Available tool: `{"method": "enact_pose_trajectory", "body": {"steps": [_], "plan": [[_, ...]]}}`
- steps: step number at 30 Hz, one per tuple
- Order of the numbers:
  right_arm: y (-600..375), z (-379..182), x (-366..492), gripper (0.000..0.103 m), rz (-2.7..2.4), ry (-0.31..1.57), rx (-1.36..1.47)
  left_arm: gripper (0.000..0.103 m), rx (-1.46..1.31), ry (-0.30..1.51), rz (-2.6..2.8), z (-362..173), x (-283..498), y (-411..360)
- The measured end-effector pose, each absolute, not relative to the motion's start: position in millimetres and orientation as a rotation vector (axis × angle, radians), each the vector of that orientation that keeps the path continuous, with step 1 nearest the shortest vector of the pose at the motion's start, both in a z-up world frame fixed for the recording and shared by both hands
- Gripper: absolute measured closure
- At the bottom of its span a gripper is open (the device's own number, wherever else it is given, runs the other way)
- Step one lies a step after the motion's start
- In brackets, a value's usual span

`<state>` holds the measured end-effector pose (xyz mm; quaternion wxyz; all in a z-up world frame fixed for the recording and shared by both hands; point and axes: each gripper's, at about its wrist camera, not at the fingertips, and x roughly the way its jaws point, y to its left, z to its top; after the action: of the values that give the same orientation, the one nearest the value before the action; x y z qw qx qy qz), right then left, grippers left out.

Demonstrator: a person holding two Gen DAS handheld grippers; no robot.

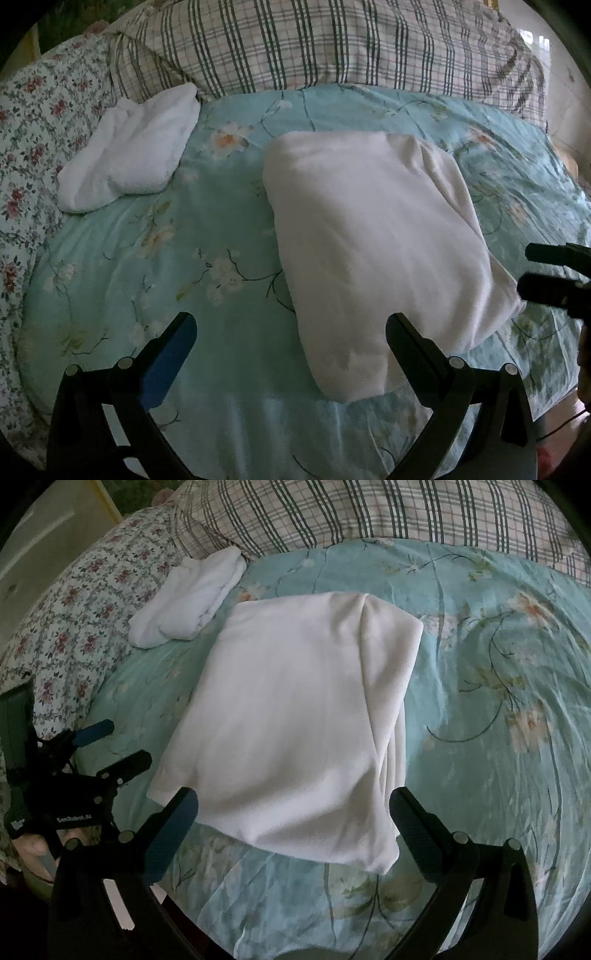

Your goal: Fold large clothes

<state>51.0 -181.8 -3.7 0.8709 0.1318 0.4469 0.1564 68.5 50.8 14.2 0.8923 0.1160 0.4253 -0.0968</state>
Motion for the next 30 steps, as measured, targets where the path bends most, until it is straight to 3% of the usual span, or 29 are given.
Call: {"method": "enact_pose_trajectory", "body": {"steps": [7, 11, 15, 16, 17, 19, 21, 24, 27, 28, 30], "plan": [[-208.7, -14.5, 84.7, 0.001, 0.294, 0.891, 0.416, 0.001, 0.162, 0.917, -0.219, 8.0, 84.5, 56.7], [-224.1, -26.3, 117.7, 0.023, 0.231, 0.88, 0.471, 0.001, 0.111, 0.942, -0.236, 1.5, 99.9, 58.1], [-233.8, -56.5, 156.0, 0.032, 0.163, 0.943, 0.518, 0.001, 0.093, 0.963, -0.257, -8.6, 115.2, 52.6], [-235.5, -63.1, 161.8, 0.07, 0.163, 0.964, 0.535, 0.001, 0.101, 0.969, -0.254, -10.7, 118.0, 50.8], [-238.0, -69.2, 164.9, 0.083, 0.184, 0.98, 0.583, 0.001, 0.105, 0.973, -0.253, -11.8, 119.9, 49.4], [-242.5, -58.1, 157.2, 0.088, 0.204, 0.92, 0.602, 0.001, 0.101, 0.962, -0.267, -9.6, 119.8, 48.2], [-246.5, -40.0, 142.6, 0.088, 0.209, 0.843, 0.59, 0.0, 0.119, 0.954, -0.265, -11.7, 119.3, 45.2], [-243.7, -47.6, 145.0, 0.088, 0.18, 0.876, 0.54, 0.0, 0.146, 0.957, -0.279, -23.2, 123.4, 37.1], [-240.5, -68.6, 155.5, 0.081, 0.135, 0.96, 0.53, 0.0, 0.129, 0.963, -0.296, -28.5, 127.4, 36.8], [-239.8, -63.9, 153.1, 0.074, 0.112, 0.949, 0.513, 0.0, 0.125, 0.962, -0.297, -28.2, 128.0, 37.5], [-237.5, -43.1, 140.2, 0.072, 0.067, 0.889, 0.476, 0.0, 0.125, 0.96, -0.296, -28.9, 128.9, 38.3]]}}
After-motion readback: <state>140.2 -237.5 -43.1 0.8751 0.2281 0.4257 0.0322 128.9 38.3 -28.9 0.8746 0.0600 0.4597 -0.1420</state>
